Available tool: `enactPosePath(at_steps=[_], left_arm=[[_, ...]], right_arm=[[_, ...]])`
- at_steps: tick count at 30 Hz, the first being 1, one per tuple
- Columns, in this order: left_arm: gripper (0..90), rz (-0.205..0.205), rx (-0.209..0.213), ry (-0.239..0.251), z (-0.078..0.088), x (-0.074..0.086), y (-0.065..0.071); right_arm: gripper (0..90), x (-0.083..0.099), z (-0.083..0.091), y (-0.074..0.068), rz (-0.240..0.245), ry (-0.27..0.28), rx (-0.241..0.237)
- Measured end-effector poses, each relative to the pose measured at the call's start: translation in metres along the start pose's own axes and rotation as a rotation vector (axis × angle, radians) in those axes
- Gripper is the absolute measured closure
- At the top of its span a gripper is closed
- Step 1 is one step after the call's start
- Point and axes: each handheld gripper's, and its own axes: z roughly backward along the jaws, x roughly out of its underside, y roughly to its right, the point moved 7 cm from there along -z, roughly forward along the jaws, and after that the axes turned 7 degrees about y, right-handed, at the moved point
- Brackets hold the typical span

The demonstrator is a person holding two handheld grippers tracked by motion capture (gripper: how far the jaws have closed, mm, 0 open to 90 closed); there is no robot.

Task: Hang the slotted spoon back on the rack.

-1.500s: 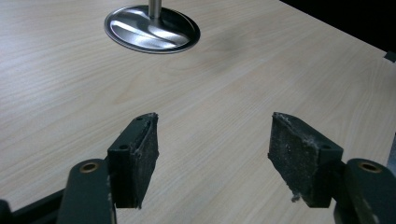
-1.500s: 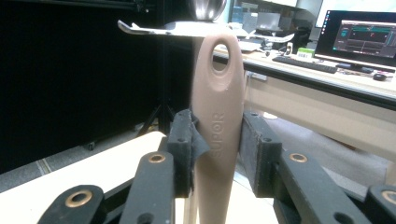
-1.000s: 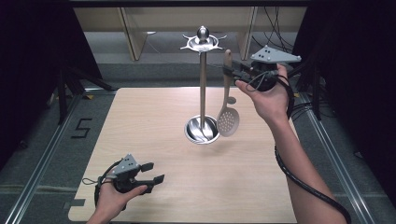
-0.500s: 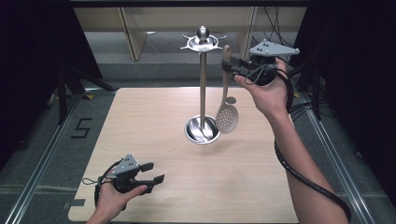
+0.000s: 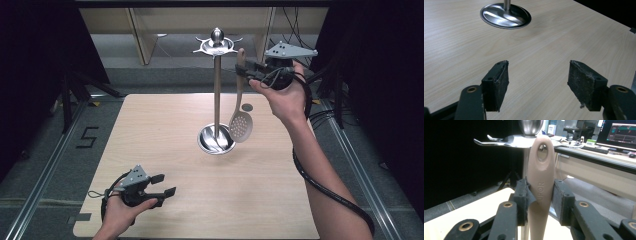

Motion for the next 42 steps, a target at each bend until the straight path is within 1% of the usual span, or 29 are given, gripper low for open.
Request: enactPosePath(at_steps=[1, 2, 3, 7, 8, 11, 12, 15, 16, 18, 20, 21, 23, 24, 25, 27, 28, 29, 31, 32, 35, 36, 37, 39, 40, 41, 42], left_arm=[[32.2, 0.001, 0.003, 0.003, 0.000, 0.000, 0.000], [32.1, 0.001, 0.005, 0.005, 0.000, 0.000, 0.000], [32.2, 0.001, 0.004, 0.004, 0.000, 0.000, 0.000], [32.2, 0.002, 0.003, 0.002, 0.000, 0.000, 0.000], [32.2, 0.001, 0.004, 0.003, 0.000, 0.000, 0.001], [32.2, 0.001, 0.005, 0.005, 0.000, 0.000, 0.001], [32.2, 0.000, 0.004, 0.004, 0.000, 0.000, 0.000], [32.1, -0.001, 0.005, 0.004, 0.000, 0.000, 0.000], [32.2, -0.001, 0.004, 0.004, 0.000, 0.000, 0.000], [32.1, -0.001, 0.004, 0.004, 0.000, 0.000, 0.000], [32.2, 0.000, 0.005, 0.004, 0.000, 0.000, 0.000], [32.2, 0.005, 0.006, 0.010, 0.000, 0.000, 0.001], [32.2, 0.007, 0.004, 0.010, 0.000, 0.000, 0.001], [32.1, 0.007, 0.004, 0.010, 0.000, 0.000, 0.001], [32.1, 0.007, 0.004, 0.009, 0.000, 0.000, 0.001], [32.1, 0.003, 0.004, 0.006, 0.000, 0.000, 0.001], [32.1, 0.006, 0.006, 0.009, 0.000, 0.000, 0.001], [32.2, 0.005, 0.008, 0.009, 0.000, 0.000, 0.001], [32.1, -0.001, 0.008, 0.004, 0.000, 0.000, 0.001], [32.1, -0.001, 0.014, 0.007, -0.001, 0.000, 0.001], [32.1, 0.000, 0.005, 0.007, 0.000, 0.000, 0.001], [32.1, 0.000, 0.003, 0.008, 0.001, 0.000, 0.001], [32.1, -0.001, 0.002, 0.008, 0.001, 0.000, 0.000], [32.0, 0.004, -0.002, 0.008, 0.000, 0.000, 0.000], [32.0, 0.009, -0.002, 0.011, 0.000, 0.000, 0.000], [32.0, -0.004, 0.000, 0.005, 0.000, 0.000, 0.000], [31.8, 0.000, 0.005, 0.003, -0.001, 0.000, 0.000]], right_arm=[[68.0, 0.000, 0.000, -0.001, -0.008, -0.003, -0.002], [68.0, 0.000, -0.001, 0.000, -0.004, 0.003, -0.002], [68.0, 0.001, -0.001, -0.001, -0.018, -0.008, -0.004], [68.0, 0.000, -0.003, -0.001, -0.020, -0.007, -0.005], [68.0, -0.001, -0.004, 0.001, 0.007, 0.001, -0.007], [67.9, -0.002, -0.005, 0.000, 0.005, -0.004, -0.014], [67.9, -0.003, -0.006, -0.001, -0.003, -0.002, -0.016], [67.8, -0.004, -0.008, 0.000, 0.003, -0.008, -0.021], [67.8, -0.005, -0.008, 0.000, 0.013, -0.006, -0.019], [67.8, -0.004, -0.009, -0.001, -0.005, -0.013, -0.016], [67.7, -0.004, -0.011, -0.001, -0.006, -0.013, -0.024], [67.6, -0.004, -0.012, 0.000, 0.005, -0.010, -0.024], [67.5, -0.001, -0.013, -0.002, -0.011, -0.032, -0.034], [67.4, 0.000, -0.013, -0.001, 0.001, -0.019, -0.027], [67.1, 0.000, -0.013, -0.002, -0.015, -0.023, -0.031], [64.4, -0.001, -0.011, -0.003, -0.030, -0.007, -0.022], [62.4, -0.001, -0.010, -0.003, -0.028, 0.000, -0.018], [60.3, -0.001, -0.008, -0.004, -0.036, -0.004, -0.010], [54.0, 0.000, -0.005, -0.004, -0.030, -0.001, 0.005], [51.7, 0.002, -0.003, -0.003, -0.026, -0.005, 0.028], [47.1, 0.010, 0.005, -0.004, -0.020, -0.007, 0.043], [46.2, 0.013, 0.007, -0.006, -0.024, -0.018, 0.031], [45.4, 0.017, 0.010, -0.006, -0.020, -0.026, 0.034], [43.9, 0.025, 0.016, -0.008, -0.019, -0.045, 0.024], [43.6, 0.029, 0.020, -0.008, -0.010, -0.058, 0.026], [43.5, 0.035, 0.023, -0.011, -0.025, -0.075, 0.017], [43.6, 0.042, 0.027, -0.011, -0.010, -0.080, 0.010]])
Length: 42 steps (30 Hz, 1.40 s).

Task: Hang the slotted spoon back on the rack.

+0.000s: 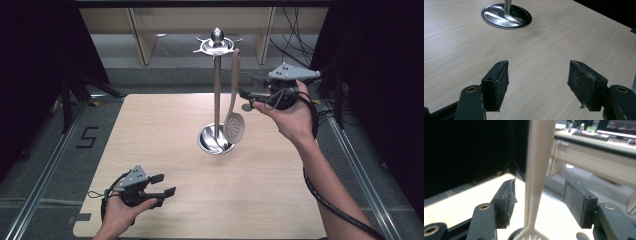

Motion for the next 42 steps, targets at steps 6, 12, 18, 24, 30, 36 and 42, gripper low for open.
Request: enactPosePath(at_steps=[6, 12, 18, 24, 30, 36, 42], left_arm=[[31.6, -0.003, -0.002, -0.006, -0.002, 0.001, 0.001], [31.6, -0.003, -0.003, -0.014, -0.001, 0.001, 0.000], [31.4, 0.003, -0.006, -0.006, -0.001, 0.001, 0.000], [31.1, -0.005, -0.016, -0.012, -0.001, 0.001, -0.001], [30.4, -0.002, -0.016, -0.011, -0.001, 0.002, -0.002], [30.6, -0.009, 0.002, -0.022, -0.003, 0.002, 0.001], [30.8, -0.010, 0.004, -0.024, -0.003, 0.003, 0.002]], right_arm=[[45.1, 0.046, 0.020, -0.003, 0.000, -0.071, -0.015], [45.1, 0.087, 0.039, -0.004, -0.038, -0.139, -0.007], [44.5, 0.123, 0.058, -0.001, -0.062, -0.197, 0.017], [43.9, 0.162, 0.074, 0.003, -0.108, -0.244, 0.036], [43.4, 0.209, 0.085, 0.001, -0.129, -0.340, 0.025], [45.0, 0.234, 0.094, -0.002, -0.145, -0.384, 0.044], [46.5, 0.241, 0.098, 0.005, -0.164, -0.371, 0.058]])
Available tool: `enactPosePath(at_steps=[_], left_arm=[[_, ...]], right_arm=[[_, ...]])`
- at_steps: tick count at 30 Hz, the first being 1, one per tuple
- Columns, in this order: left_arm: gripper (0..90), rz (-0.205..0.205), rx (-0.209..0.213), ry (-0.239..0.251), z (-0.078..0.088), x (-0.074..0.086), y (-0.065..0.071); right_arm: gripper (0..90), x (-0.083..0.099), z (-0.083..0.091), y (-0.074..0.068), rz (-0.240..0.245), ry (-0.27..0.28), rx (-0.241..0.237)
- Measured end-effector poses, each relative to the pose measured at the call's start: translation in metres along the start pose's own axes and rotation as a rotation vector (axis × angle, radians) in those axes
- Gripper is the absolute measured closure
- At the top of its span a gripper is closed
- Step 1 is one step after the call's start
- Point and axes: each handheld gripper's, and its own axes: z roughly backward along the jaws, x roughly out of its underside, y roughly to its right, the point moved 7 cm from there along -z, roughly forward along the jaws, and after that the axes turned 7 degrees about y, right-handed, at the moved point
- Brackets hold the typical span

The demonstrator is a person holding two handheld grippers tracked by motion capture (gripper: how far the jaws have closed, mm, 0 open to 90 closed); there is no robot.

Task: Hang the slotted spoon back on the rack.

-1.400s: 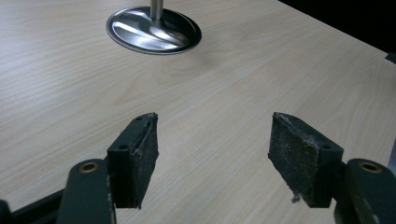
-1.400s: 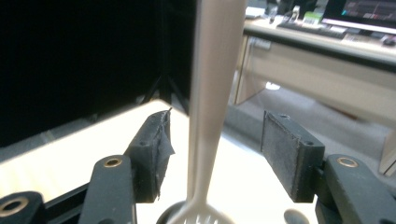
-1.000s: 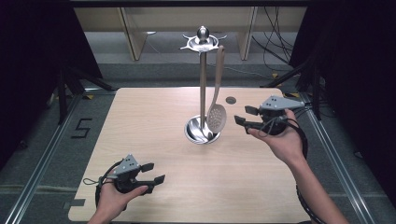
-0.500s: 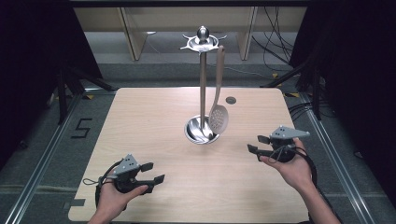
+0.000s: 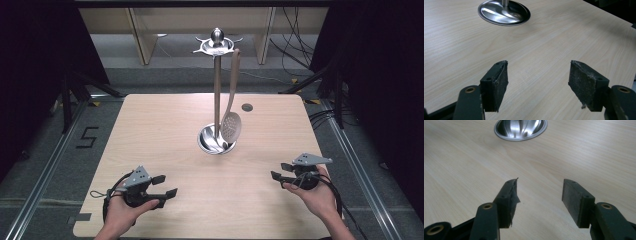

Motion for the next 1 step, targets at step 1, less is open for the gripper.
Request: enactPosePath(at_steps=[1], left_arm=[[30.8, 0.003, 0.002, 0.002, -0.0006, 0.0003, -0.0001]], right_arm=[[46.5, 0.0010, 0.0015, -0.0018, -0.042, -0.008, 0.001]])
